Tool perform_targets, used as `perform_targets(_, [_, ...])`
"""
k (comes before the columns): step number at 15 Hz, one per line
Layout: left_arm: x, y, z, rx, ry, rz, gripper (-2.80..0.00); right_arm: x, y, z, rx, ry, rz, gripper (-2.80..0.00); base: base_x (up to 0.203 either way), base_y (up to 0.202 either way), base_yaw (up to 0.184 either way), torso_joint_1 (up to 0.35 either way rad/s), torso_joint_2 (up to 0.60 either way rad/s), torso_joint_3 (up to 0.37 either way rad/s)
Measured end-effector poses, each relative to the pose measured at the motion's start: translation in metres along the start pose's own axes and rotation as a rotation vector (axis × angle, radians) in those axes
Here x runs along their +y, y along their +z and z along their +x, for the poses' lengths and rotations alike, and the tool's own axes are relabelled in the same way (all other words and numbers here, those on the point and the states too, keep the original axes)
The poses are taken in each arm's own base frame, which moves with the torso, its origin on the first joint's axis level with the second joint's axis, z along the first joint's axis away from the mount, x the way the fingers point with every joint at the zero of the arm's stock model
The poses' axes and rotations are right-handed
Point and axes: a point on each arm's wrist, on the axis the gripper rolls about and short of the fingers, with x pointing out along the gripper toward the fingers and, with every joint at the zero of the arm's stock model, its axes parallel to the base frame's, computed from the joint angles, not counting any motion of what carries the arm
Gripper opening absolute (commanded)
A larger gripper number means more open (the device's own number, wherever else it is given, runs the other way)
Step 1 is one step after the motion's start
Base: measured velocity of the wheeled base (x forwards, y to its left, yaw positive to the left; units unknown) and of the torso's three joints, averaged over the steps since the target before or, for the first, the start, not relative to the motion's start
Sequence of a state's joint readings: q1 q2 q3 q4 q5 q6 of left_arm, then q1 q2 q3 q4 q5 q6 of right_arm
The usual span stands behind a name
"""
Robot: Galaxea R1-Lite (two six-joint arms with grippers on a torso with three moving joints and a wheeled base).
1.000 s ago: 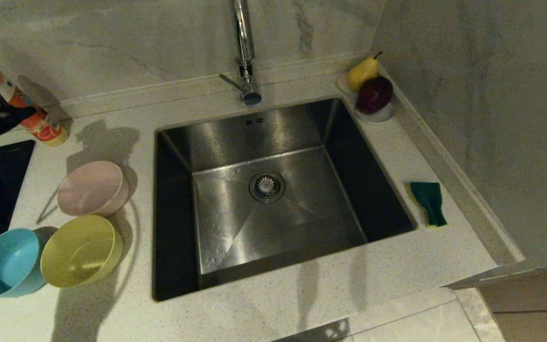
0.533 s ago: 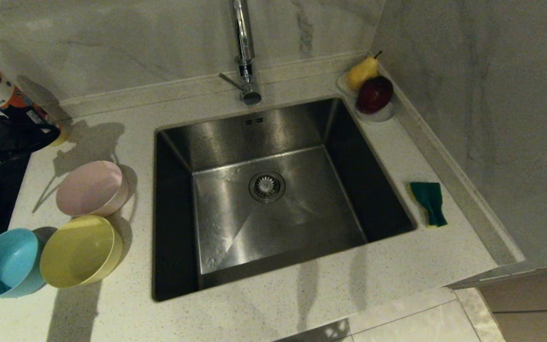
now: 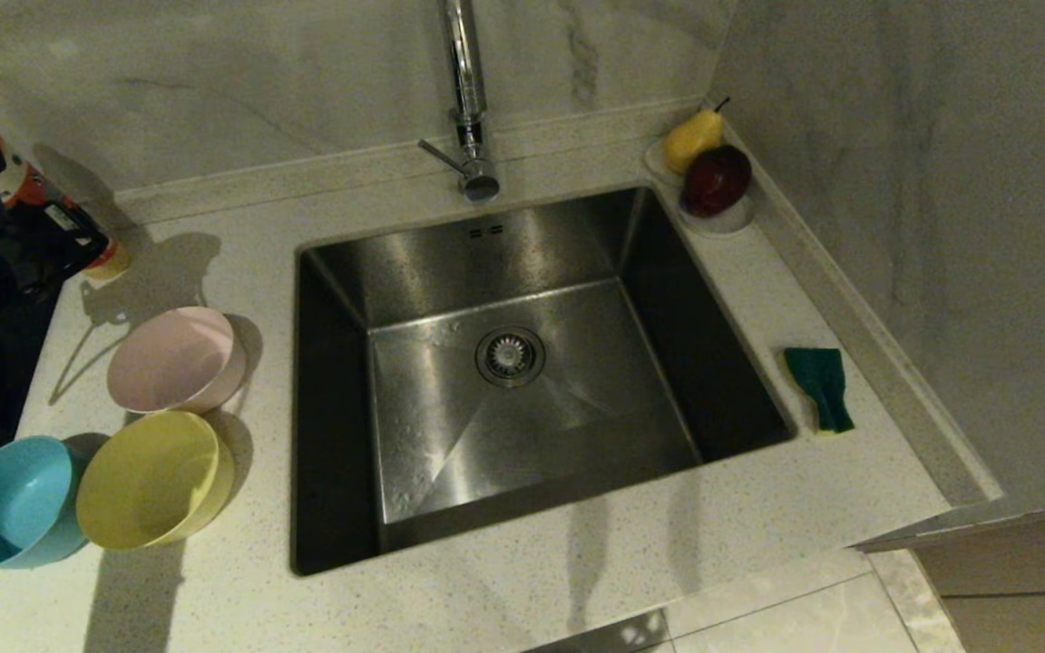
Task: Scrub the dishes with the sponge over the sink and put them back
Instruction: Grab the dish soap
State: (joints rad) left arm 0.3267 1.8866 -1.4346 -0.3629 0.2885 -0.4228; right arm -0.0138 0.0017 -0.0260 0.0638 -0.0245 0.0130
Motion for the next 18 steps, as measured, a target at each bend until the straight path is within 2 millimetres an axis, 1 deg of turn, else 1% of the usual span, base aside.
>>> perform_targets(3, [-0.001,0.003,0.012,-0.062,-0.017,-0.013,0.0,0.0,0.0,0.0,0.0,0.0,0.0,-2.8,0.0,0.0,0.0,0.0,0.0,0.0])
perform_targets(9, [-0.004,-0.008,0.039,-0.072,-0.018,-0.012,0.0,0.0,0.0,0.0,0.0,0.0,0.0,-2.8,0.0,0.0,0.0,0.0,0.0,0.0])
perform_targets(14, [-0.009,-0.011,0.061,-0.106,-0.031,-0.015,0.0,0.0,0.0,0.0,0.0,0.0,0.0,-2.8,0.0,0.0,0.0,0.0,0.0,0.0])
perform_targets(18, [-0.013,-0.012,0.071,-0.174,-0.059,0.008,0.0,0.0,0.0,0.0,0.0,0.001,0.0,-2.8,0.0,0.0,0.0,0.0,0.0,0.0])
